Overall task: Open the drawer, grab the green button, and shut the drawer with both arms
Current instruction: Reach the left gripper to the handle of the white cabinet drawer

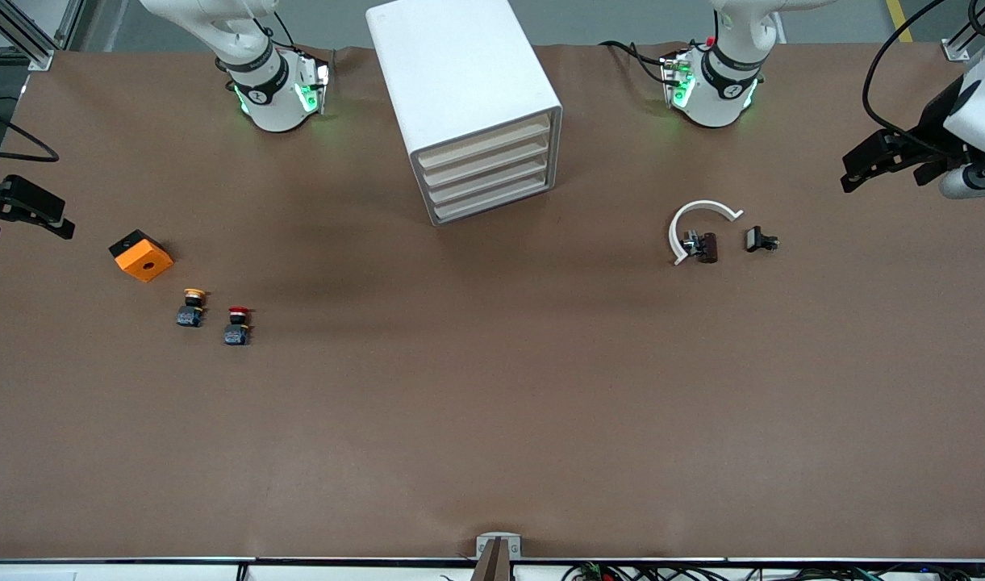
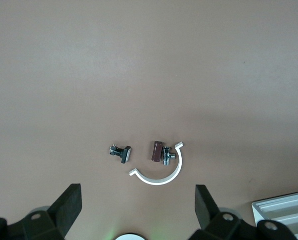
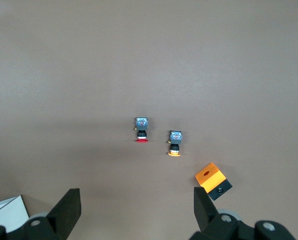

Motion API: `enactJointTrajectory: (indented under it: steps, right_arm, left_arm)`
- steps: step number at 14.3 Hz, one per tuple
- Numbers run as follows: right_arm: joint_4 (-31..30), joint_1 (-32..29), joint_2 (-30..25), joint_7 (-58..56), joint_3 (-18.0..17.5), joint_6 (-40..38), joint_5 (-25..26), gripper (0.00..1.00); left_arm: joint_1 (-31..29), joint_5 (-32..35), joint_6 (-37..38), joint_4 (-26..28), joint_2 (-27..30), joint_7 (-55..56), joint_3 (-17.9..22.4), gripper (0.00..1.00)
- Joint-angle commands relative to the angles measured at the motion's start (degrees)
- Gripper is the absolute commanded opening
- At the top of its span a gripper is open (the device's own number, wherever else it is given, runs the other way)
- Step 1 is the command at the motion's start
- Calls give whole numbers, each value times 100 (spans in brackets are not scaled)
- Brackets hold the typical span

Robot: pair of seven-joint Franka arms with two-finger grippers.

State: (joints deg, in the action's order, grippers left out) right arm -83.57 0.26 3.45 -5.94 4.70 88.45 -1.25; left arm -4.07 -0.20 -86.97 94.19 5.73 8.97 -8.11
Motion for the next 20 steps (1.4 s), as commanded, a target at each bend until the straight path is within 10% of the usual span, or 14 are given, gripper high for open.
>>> enactJointTrajectory:
  steps: [1, 11, 20]
  right_arm:
    - [174, -43, 77, 32, -48, -109, 72, 100]
    - [174, -43, 77, 32, -48, -109, 72, 100]
    - [174, -43, 77, 32, -48, -100, 72, 100]
  left_arm:
    - [-15, 81, 145, -138, -37, -98, -6, 100]
    - [-42, -576, 145, -534, -1572, 130, 11, 100]
    - [836, -1174, -521, -577, -3392, 3711, -41, 100]
